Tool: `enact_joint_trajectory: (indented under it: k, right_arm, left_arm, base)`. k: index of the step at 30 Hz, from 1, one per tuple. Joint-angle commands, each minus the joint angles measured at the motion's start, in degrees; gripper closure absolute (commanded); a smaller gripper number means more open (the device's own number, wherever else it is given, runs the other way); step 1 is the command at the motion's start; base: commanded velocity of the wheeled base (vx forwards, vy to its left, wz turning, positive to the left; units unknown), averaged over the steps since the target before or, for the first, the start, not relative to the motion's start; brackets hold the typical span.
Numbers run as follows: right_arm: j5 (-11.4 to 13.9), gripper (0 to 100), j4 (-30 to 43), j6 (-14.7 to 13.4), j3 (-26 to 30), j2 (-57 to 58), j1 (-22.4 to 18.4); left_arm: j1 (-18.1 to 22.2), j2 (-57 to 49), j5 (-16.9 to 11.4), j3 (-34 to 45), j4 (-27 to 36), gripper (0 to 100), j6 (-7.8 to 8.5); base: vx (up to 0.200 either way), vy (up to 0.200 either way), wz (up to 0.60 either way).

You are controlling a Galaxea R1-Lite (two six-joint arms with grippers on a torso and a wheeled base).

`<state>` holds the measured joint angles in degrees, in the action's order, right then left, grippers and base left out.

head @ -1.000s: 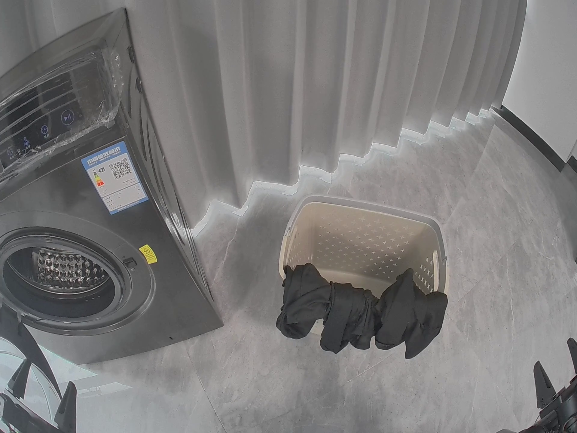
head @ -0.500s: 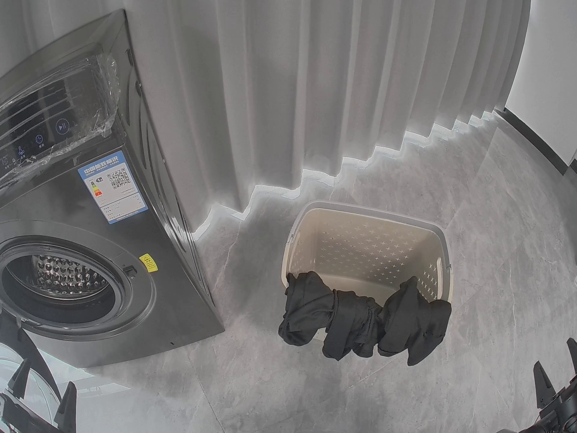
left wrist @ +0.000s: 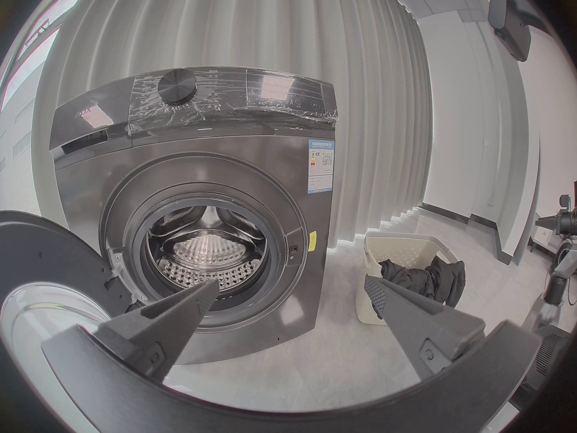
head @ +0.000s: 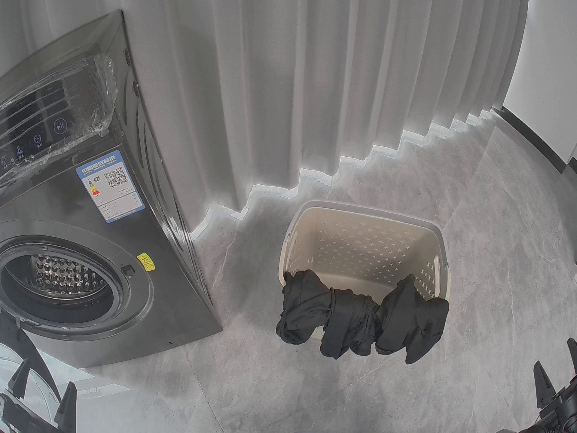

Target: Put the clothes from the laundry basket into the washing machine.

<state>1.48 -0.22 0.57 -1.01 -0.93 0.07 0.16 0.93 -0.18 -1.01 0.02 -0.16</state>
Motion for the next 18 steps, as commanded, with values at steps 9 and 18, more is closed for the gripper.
enact_joint_trajectory:
  k: [9, 18]
  right_arm:
    - [0.0, 0, 0.0, 0.0, 1.0, 0.8, 0.0]
    - [0.0, 0, 0.0, 0.0, 1.0, 0.8, 0.0]
  left_arm:
    - [0.0, -0.9, 0.0, 0.9, 0.0, 0, -0.02]
    - [0.0, -0.9, 0.0, 0.9, 0.0, 0, -0.02]
  base:
    - [0.000, 0.000, -0.40]
    - [0.000, 0.000, 0.00]
